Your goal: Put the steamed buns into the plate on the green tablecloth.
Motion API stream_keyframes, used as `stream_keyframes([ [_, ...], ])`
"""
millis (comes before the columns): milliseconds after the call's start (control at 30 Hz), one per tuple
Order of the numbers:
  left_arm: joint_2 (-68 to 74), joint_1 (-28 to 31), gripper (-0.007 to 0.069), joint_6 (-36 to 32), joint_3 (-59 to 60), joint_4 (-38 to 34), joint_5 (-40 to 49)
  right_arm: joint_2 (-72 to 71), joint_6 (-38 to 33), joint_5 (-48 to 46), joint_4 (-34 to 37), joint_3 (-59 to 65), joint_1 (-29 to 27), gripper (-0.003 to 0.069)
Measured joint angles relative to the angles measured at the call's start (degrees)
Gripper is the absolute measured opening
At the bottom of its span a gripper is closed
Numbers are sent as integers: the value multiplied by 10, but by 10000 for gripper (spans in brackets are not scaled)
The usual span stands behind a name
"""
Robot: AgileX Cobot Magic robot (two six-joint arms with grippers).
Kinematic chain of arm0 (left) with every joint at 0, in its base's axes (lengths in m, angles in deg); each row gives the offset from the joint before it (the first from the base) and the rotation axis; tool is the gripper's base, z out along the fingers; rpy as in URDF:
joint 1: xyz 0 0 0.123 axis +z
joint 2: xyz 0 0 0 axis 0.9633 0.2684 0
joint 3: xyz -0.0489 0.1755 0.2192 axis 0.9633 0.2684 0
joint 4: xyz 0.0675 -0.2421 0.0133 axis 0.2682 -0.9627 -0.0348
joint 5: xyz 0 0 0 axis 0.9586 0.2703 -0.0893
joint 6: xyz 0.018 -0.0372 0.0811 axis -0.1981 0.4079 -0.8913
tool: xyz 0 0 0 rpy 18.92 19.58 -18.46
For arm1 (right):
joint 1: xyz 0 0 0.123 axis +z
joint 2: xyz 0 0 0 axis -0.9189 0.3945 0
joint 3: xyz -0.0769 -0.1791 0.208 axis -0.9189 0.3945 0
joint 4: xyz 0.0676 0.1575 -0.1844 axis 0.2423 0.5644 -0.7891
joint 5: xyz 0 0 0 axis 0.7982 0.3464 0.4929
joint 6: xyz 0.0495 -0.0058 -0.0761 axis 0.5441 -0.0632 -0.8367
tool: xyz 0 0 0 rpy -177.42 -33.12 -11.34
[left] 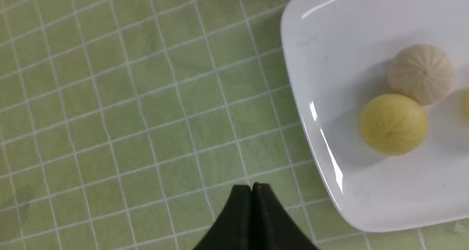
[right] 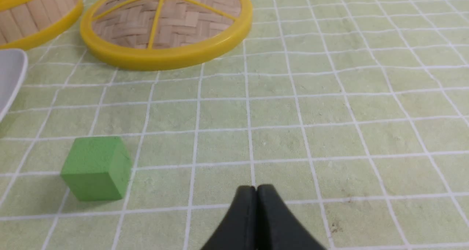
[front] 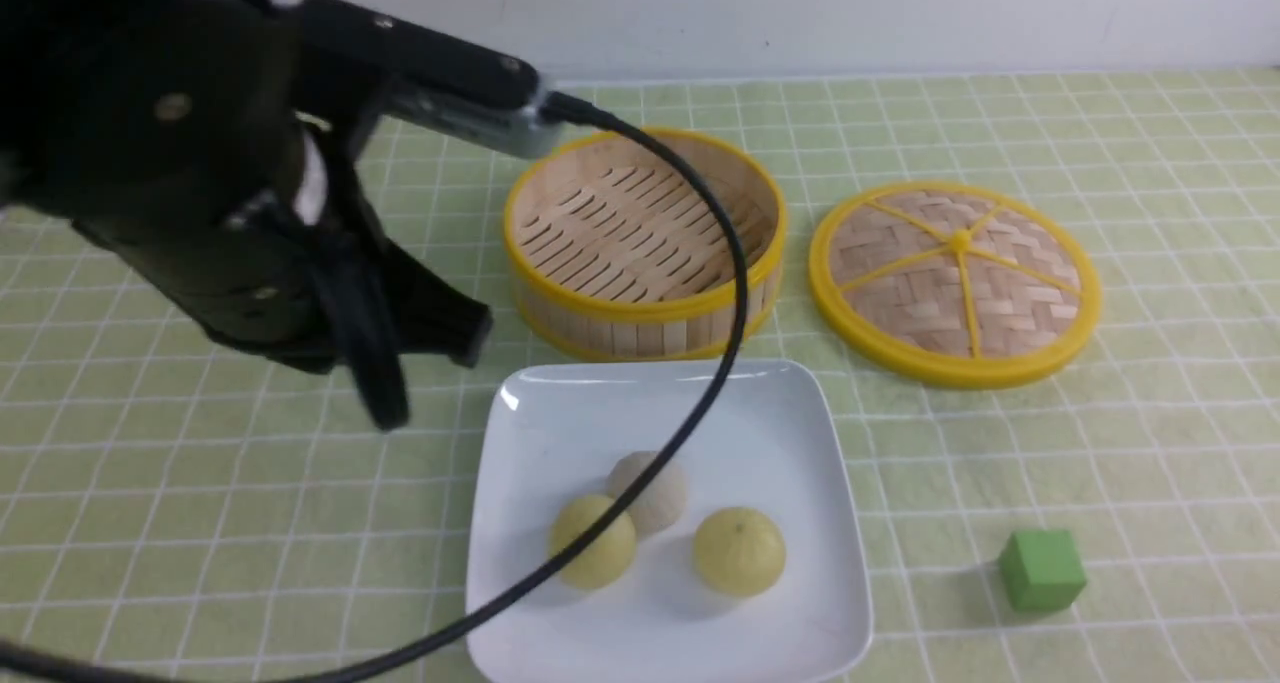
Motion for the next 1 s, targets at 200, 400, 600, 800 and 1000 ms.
stream_keyframes([
  [200, -146, 0, 4, 50, 123, -23, -80, 0, -2, 1, -2, 0, -1, 10],
  [400, -232, 0, 13, 125, 264, -17, -305, 0, -2, 1, -2, 0, -1, 12],
  [600, -241, 0, 17, 135, 305, 28, -317, 0, -2, 1, -2, 0, -1, 16],
  [800, -241, 0, 20, 158, 315, 39, -303, 0, -2, 1, -2, 0, -1, 24],
  [1000, -330, 80, 24, 133, 400, -5, -403, 0, -2, 1, -2, 0, -1, 29],
])
